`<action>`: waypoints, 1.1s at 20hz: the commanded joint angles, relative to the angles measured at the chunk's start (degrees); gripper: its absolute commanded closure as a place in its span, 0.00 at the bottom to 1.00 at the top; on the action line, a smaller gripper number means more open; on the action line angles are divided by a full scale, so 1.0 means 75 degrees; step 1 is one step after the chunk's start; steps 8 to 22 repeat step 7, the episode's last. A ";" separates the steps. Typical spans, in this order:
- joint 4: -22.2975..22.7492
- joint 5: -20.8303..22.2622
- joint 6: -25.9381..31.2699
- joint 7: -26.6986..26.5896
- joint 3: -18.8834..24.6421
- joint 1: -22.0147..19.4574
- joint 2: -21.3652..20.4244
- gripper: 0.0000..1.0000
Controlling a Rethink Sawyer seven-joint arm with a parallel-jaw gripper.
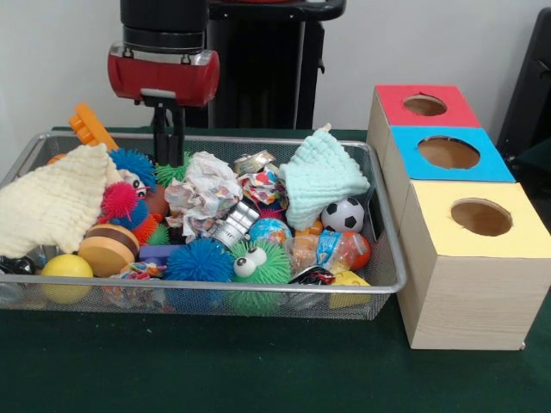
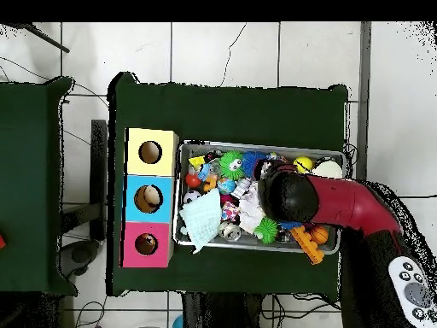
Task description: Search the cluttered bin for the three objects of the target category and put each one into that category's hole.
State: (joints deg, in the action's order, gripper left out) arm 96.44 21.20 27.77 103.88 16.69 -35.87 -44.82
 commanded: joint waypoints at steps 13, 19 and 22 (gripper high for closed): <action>0.0024 0.0171 0.0513 -0.0723 0.0649 -0.0266 0.0260 1.00; 0.0024 0.0171 0.0513 -0.0723 0.0649 -0.0266 0.0260 1.00; 0.0024 0.0171 0.0513 -0.0723 0.0649 -0.0266 0.0260 1.00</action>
